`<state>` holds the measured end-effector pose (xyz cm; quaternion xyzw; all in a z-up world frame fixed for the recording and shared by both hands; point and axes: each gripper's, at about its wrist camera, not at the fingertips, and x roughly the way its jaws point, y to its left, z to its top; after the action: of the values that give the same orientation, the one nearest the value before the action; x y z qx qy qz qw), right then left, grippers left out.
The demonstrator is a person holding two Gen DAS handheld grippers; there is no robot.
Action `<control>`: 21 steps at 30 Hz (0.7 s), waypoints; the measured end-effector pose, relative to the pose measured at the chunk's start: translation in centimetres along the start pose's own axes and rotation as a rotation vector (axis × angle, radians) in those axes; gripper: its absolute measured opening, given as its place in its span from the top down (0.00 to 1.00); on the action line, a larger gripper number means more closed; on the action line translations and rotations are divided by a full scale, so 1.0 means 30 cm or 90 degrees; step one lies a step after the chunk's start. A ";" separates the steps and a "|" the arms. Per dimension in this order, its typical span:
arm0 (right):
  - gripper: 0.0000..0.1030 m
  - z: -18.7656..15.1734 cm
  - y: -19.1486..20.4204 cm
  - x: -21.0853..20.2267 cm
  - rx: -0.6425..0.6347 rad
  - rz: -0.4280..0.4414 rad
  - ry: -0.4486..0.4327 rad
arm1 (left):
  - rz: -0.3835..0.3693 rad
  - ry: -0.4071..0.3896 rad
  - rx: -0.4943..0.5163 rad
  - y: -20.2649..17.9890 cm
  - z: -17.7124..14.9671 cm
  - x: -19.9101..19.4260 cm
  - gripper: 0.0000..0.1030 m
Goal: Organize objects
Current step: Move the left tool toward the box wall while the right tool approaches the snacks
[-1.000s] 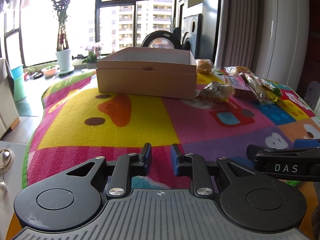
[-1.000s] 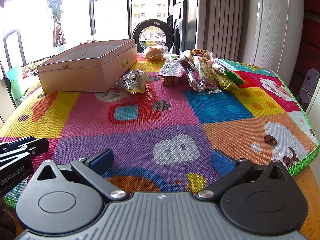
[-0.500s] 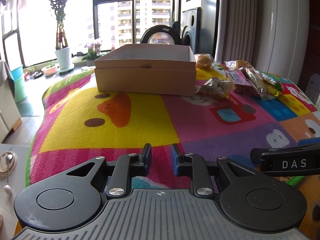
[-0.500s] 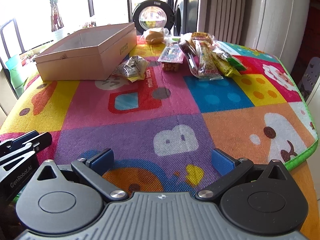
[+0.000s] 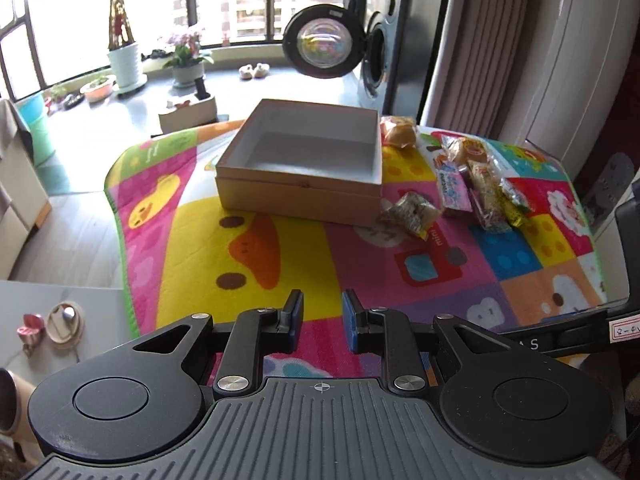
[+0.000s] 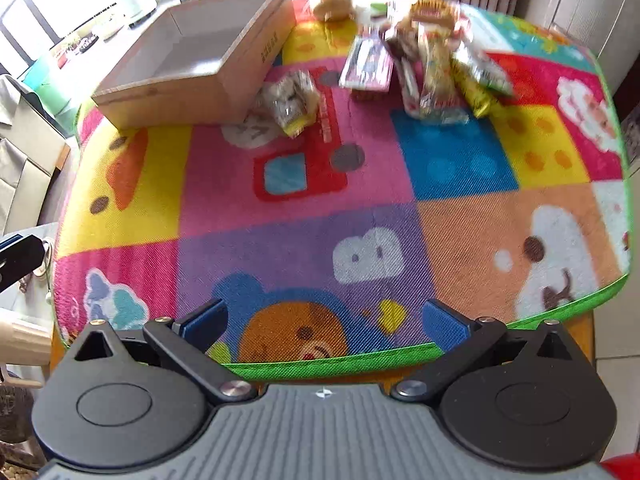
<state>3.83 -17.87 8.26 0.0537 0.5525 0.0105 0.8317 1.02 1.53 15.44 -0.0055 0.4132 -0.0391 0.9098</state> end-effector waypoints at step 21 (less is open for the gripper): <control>0.00 0.255 0.200 -0.357 -0.024 -0.178 -0.047 | 0.016 0.117 -0.041 0.445 0.604 0.616 0.77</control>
<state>6.95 -13.33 21.64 -0.0392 0.5230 -0.0970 0.8459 27.65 13.03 12.91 -0.0261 0.4959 -0.0148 0.8678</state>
